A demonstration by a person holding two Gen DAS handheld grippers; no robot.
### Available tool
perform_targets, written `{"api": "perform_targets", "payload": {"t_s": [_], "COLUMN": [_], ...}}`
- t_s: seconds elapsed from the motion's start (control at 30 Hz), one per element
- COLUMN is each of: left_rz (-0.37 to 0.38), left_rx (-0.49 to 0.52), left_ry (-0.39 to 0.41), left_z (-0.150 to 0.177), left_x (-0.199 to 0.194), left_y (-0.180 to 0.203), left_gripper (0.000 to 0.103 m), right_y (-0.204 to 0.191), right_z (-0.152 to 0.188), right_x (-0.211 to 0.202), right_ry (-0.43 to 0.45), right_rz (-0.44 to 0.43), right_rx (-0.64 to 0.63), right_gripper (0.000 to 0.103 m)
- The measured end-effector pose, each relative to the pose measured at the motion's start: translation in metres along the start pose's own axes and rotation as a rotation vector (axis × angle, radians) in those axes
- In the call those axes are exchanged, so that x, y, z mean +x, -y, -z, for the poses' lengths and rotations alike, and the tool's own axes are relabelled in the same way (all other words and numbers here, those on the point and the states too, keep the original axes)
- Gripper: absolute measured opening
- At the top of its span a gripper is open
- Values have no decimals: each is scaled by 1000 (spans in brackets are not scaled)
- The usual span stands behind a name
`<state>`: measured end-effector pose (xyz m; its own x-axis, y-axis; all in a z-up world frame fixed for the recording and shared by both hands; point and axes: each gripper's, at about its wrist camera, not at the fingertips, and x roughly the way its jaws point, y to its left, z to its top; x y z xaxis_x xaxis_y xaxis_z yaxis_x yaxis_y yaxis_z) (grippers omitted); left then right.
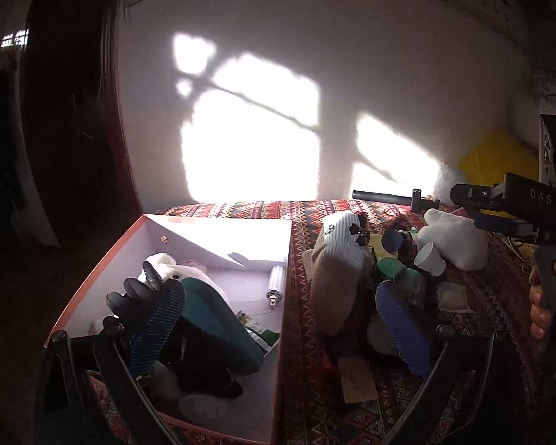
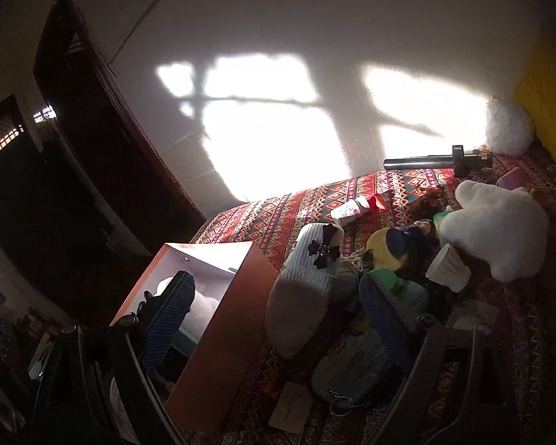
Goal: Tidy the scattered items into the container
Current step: 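Grasp the blue zippered pouch with the left tool while the right grasps a black item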
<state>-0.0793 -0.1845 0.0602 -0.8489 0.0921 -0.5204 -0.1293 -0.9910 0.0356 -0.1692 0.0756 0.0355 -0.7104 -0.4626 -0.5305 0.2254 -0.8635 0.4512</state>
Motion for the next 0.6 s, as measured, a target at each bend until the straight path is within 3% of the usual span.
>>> {"api": "perform_targets", "payload": {"t_s": [0.13, 0.27, 0.4, 0.47, 0.6], "left_rz": [71, 190, 159, 128, 164], "left_rx": [84, 2, -83, -72, -46], "left_ry": [-99, -277, -420, -462, -524], "left_z": [11, 31, 52, 61, 73], "left_x": [30, 80, 130, 147, 165], "left_y": [59, 93, 105, 108, 121], "left_gripper": [103, 103, 103, 103, 103], "right_y": [63, 120, 151, 158, 174], "right_z": [27, 51, 59, 59, 54], "right_x": [9, 36, 65, 76, 102], "right_ry": [-79, -176, -263, -278, -299], "right_rz": [29, 23, -20, -32, -35], "right_rx": [120, 284, 379, 395, 435], "right_gripper": [91, 89, 87, 87, 87]}}
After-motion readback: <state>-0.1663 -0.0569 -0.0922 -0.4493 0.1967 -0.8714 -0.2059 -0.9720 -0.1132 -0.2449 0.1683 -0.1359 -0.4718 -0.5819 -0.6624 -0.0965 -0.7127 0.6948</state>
